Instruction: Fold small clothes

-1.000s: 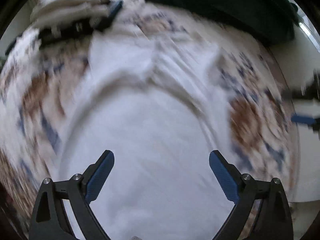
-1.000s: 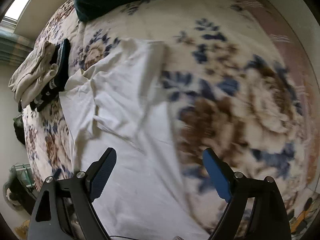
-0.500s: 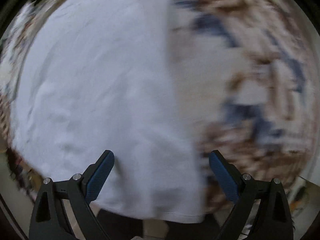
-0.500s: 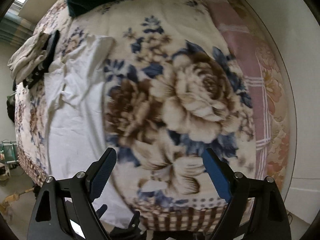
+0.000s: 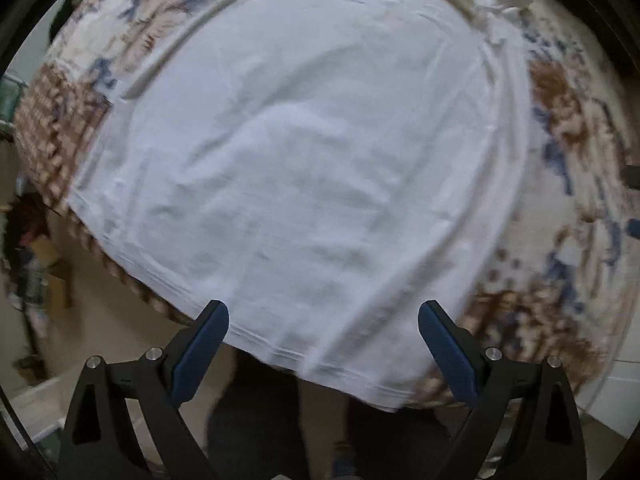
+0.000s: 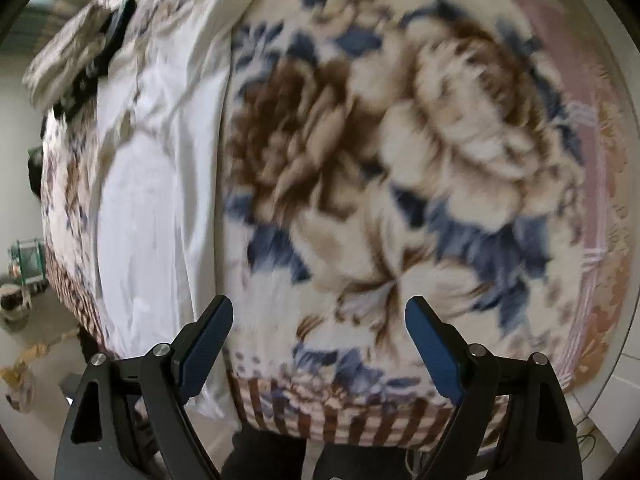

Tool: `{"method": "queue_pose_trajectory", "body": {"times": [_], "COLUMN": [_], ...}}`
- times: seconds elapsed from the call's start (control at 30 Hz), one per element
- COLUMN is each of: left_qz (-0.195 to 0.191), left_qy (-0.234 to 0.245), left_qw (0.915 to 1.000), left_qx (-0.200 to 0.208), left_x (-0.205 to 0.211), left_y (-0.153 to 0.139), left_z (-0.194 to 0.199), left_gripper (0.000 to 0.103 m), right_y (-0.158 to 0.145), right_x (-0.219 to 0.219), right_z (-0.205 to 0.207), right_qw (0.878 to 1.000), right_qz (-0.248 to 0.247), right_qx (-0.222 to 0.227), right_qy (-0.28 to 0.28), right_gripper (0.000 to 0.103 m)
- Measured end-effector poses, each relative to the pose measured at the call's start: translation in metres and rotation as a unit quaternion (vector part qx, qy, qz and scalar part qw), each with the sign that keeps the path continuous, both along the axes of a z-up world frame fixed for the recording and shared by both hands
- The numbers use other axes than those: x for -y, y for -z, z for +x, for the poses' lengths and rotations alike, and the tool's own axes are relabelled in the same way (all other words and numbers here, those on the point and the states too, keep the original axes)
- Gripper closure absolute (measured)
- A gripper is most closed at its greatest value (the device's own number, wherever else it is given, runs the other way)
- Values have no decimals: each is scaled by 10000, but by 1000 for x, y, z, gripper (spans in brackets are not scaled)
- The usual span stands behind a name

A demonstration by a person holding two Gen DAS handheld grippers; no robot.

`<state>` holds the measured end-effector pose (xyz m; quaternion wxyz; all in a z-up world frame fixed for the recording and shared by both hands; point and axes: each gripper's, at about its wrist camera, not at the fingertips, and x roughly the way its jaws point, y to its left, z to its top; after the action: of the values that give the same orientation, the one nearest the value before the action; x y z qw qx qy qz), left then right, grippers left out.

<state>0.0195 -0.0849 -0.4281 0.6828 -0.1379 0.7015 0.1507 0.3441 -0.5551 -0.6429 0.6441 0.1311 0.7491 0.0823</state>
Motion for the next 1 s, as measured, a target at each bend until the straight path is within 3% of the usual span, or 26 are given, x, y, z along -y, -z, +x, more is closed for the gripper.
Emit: {"method": "queue_pose_trajectory", "body": {"times": [0.2, 0.27, 0.33, 0.43, 0.53, 0.63, 0.8, 0.9, 0.97, 1.0], "left_qz": [-290, -94, 215, 474, 786, 794, 557, 401, 427, 441], "left_qy": [-43, -210, -75, 631, 1510, 1898, 1507, 1376, 1392, 1401], "left_qw": [9996, 9996, 9997, 9960, 9830, 9775, 9868, 9884, 9874, 9869], "left_qx": [10, -181, -54, 426, 682, 474, 181, 497, 613, 661], "left_x": [20, 8, 7, 35, 77, 107, 89, 73, 61, 55], "left_y": [32, 44, 35, -4, -22, 1, 47, 45, 42, 39], "left_z": [3, -2, -3, -7, -10, -6, 0, 0, -3, -5], "left_gripper": [6, 6, 6, 7, 6, 6, 9, 33, 77, 84], "right_y": [14, 17, 18, 15, 13, 12, 18, 26, 34, 40], "right_x": [-15, -16, -16, -21, -29, -39, -46, -57, -65, -68], "right_z": [-9, -3, 11, 37, 62, 88, 134, 151, 166, 174], "right_qw": [9995, 9995, 9996, 9994, 9988, 9980, 9974, 9970, 9965, 9964], "right_qz": [106, 152, 215, 201, 180, 161, 205, 322, 414, 510], "right_qx": [-122, -101, -54, 83, 218, 338, 463, 456, 441, 420], "right_qy": [-281, -249, -199, -265, -408, -511, -506, -532, -573, -540], "right_gripper": [13, 13, 13, 13, 13, 13, 13, 13, 13, 13]}}
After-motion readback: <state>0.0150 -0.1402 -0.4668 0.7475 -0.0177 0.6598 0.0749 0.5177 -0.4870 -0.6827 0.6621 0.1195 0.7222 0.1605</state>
